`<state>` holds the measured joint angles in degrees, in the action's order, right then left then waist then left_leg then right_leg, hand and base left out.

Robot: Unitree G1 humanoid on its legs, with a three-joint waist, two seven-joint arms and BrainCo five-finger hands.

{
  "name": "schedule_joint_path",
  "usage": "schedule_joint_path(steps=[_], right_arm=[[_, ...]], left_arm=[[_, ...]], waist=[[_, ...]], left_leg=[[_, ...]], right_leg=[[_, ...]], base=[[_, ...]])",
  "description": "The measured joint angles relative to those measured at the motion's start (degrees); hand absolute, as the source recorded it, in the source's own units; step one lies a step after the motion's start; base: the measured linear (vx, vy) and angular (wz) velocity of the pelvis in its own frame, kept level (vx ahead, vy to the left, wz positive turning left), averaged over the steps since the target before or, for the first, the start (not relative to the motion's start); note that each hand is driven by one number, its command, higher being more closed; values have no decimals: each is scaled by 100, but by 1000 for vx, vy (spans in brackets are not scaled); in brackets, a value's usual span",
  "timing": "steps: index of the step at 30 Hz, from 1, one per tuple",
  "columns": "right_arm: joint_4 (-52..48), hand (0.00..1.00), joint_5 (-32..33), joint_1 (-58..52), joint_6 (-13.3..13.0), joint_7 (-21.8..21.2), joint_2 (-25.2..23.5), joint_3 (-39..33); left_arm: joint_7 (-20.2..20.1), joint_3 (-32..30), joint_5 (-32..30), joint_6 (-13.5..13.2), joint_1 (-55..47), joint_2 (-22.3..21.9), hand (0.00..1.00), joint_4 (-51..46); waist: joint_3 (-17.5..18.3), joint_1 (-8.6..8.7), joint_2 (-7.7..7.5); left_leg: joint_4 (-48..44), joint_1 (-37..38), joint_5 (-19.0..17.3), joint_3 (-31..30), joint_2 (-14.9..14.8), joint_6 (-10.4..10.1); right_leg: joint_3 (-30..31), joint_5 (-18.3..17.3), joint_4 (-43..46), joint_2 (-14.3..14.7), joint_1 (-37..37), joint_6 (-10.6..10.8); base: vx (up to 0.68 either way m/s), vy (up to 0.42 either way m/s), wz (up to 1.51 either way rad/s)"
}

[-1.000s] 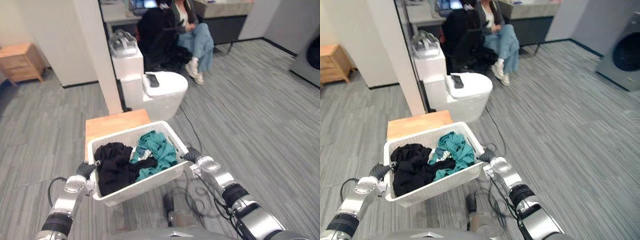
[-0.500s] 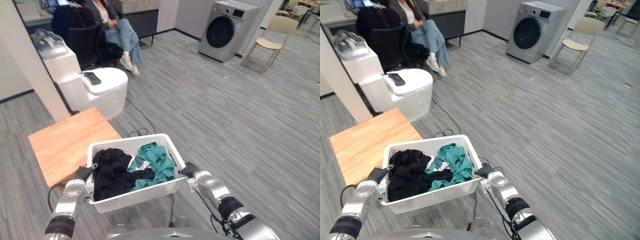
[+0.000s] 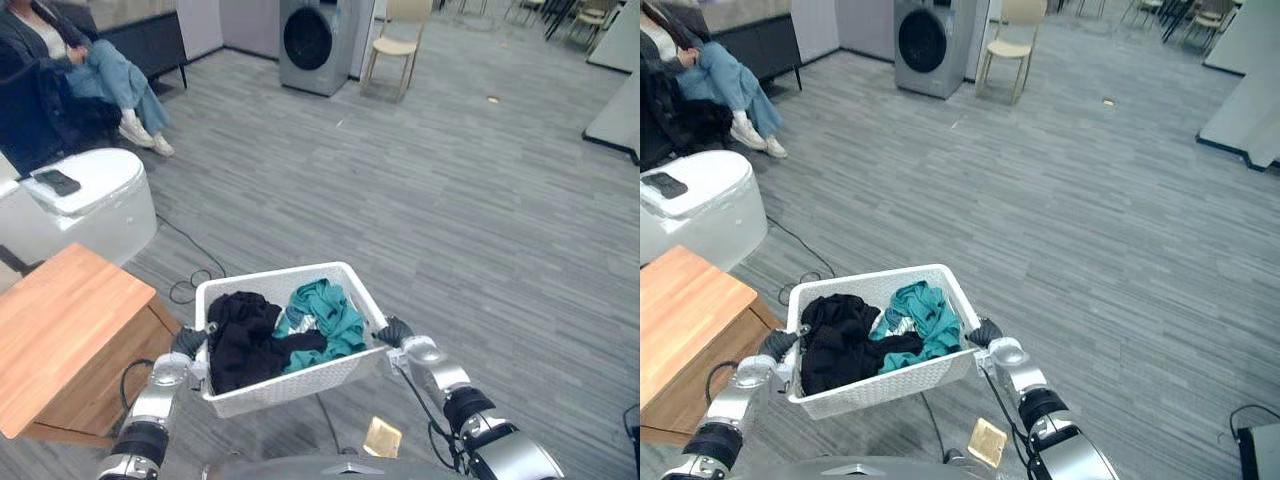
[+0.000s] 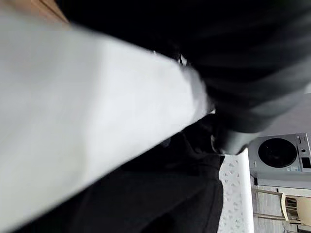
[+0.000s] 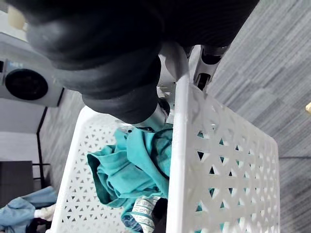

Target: Pick up the laundry basket with both hands and put the clothes into the washing machine.

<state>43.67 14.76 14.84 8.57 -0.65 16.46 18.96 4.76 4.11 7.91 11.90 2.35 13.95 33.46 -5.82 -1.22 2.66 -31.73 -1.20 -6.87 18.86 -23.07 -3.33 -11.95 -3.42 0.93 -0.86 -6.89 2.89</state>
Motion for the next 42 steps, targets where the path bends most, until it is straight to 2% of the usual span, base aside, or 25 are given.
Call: schedule_joint_path(steps=[1,2,3,4,5,6,8,9,10,11,13,16,19,20,21,23,26,28,31,33,34,35,37,39,42], right_arm=[[5,100,-2,-79,0,0,-3,37],[5,100,-1,-86,-2,0,3,41],[-1,100,-15,104,-12,20,-32,23],[-14,100,-77,172,-69,37,-59,-4],[-18,100,-92,191,-85,56,-64,-1],[-30,100,-112,245,-91,59,-70,29],[-175,100,-113,265,-103,39,-62,131],[-275,100,-113,392,-112,9,-99,136],[-267,100,-115,402,-119,-22,-115,68],[-184,100,-114,375,-111,-4,-151,75],[-241,100,-114,500,-89,-5,-177,109],[-235,100,-116,531,-85,-9,-169,180],[-144,100,-113,461,-90,-19,-53,298],[-148,100,-111,279,-93,-38,-54,314],[-152,100,-109,227,-98,-58,-51,327],[-156,100,-98,154,-105,-122,-39,395],[-200,100,-46,136,-122,-195,21,466],[-198,100,-46,73,-121,-196,76,444],[-203,100,-50,-103,-116,-202,2,288],[-221,100,-49,-339,-99,-203,4,246],[-219,100,-60,-399,-85,-185,27,112],[-218,100,-63,-405,-85,-182,36,53],[-222,100,-64,-407,-86,-183,171,21],[-222,100,-66,-412,-87,-178,188,22],[-287,100,-75,-228,-139,-175,183,-1]], left_arm=[[-10,9,0,1,-138,-26,100,65],[-24,-12,16,-50,-179,-92,100,106],[-30,-108,45,-139,-169,-73,100,-41],[-45,-243,44,-209,-230,-83,100,-121],[-46,-269,43,-216,-268,-118,100,-141],[-61,-378,49,-202,-345,-159,100,-133],[-83,-470,51,-196,-515,-235,100,-129],[-156,-619,83,-191,-522,-126,100,-296],[-184,-665,78,-179,-370,-83,100,-117],[-187,-644,89,-152,-351,-96,100,-108],[-187,-763,79,-129,-216,-48,100,-123],[-197,-848,75,-65,-290,-93,100,-138],[-222,-829,60,-46,-351,-207,100,-131],[-224,-695,44,-38,-441,-174,100,-120],[-224,-657,43,-38,-448,-137,100,-117],[-223,-638,30,-44,-445,-76,100,-145],[-222,-591,35,-48,-445,-3,100,-146],[-212,-390,43,-44,-446,42,100,-149],[-206,-386,46,-38,-453,44,100,-154],[-163,-339,40,10,-524,-1,100,-149],[-128,-280,37,20,-528,-99,100,-146],[-127,-268,37,20,-513,-156,100,-146],[-133,-220,39,29,-490,-268,100,-141],[-133,-217,36,58,-518,-300,100,-132],[-139,-221,37,-37,-443,-253,100,-174]], waist=[[-87,-143,95],[-50,-221,143],[-283,-325,258],[-426,-297,307],[-419,-334,331],[-419,-443,396],[-246,-494,615],[-309,-513,659],[-382,-408,704],[-414,-441,511],[-336,-512,319],[-93,-608,13],[-91,-561,79],[-133,-412,77],[-145,-356,86],[-148,-272,113],[-188,-139,165],[-195,-47,131],[-192,8,-136],[-99,127,-211],[-57,194,-19],[-47,217,24],[-63,114,311],[-149,-99,412],[-189,-219,283]], left_leg=[[-779,-292,487,-522,-4,576],[-1044,-453,815,-862,-13,730],[-2041,-905,1344,-1321,-45,765],[-2645,-1259,600,-1716,328,341],[-2589,-1295,269,-1781,573,169],[-1941,-1301,-95,-1744,998,10],[220,-1350,-186,-1648,1088,-12],[1458,-1450,-148,-1706,999,-80],[2269,-1481,427,-1918,1007,-97],[2316,-1475,692,-2017,1026,-136],[1704,-1727,863,-1820,1087,-188],[1383,-1690,418,-1144,1468,-301],[1292,-957,-54,-869,1893,86],[1622,-225,-224,-889,2105,273],[1727,21,-277,-925,2159,340],[2100,642,-364,-943,2200,419],[2337,1065,-478,-943,2173,384],[2478,1277,-634,-951,2184,373],[2733,1687,-888,-1019,2367,114],[2678,2018,-1207,-1333,2292,64],[2062,1885,-1536,-1493,2070,32],[1520,1650,-1621,-1543,1975,-9],[-1441,454,-1233,-1579,1373,-141],[-3147,54,-1148,-1627,1133,-73],[-3333,-694,-1185,-1720,1336,18]], right_leg=[[183,-45,-198,56,-234,-5],[256,-49,-153,192,-381,-77],[201,-451,1369,182,-6,-504],[440,-947,1527,156,-57,-474],[639,-940,1520,163,-49,-501],[872,-906,1405,123,14,-556],[1144,-791,596,488,-106,-417],[1152,-924,1436,487,63,-498],[1091,-1042,922,495,-380,-358],[1056,-1082,756,382,-412,-439],[1313,-1105,698,184,-309,-249],[1686,-1315,757,-381,-290,-517],[1557,-543,3541,-764,345,-513],[1598,328,4590,-872,516,-584],[1594,288,5061,-856,658,-559],[1421,-386,5705,-695,1293,-522],[1098,-789,4480,-397,2034,-273],[850,-238,2032,-298,2253,-56],[667,267,754,-312,2535,171],[810,472,718,-184,2153,-66],[706,982,879,-59,2125,-210],[594,1055,968,-54,2123,-312],[326,748,970,262,1681,-577],[301,587,808,530,988,-814],[369,415,438,567,319,-915]], base=[[-88,-140,-57],[-4,-160,-95],[74,-156,-89],[72,-115,-94],[46,-1,-111],[9,105,-134],[56,86,-126],[143,35,-61],[134,19,-36],[200,148,-29],[280,253,-70],[374,233,-71],[580,251,-22],[479,255,25],[553,279,30],[426,182,14],[403,83,9],[460,11,13],[588,-82,16],[759,-228,71],[708,-267,84],[773,-333,74],[555,-267,43],[488,-189,-10],[413,-128,-12]])
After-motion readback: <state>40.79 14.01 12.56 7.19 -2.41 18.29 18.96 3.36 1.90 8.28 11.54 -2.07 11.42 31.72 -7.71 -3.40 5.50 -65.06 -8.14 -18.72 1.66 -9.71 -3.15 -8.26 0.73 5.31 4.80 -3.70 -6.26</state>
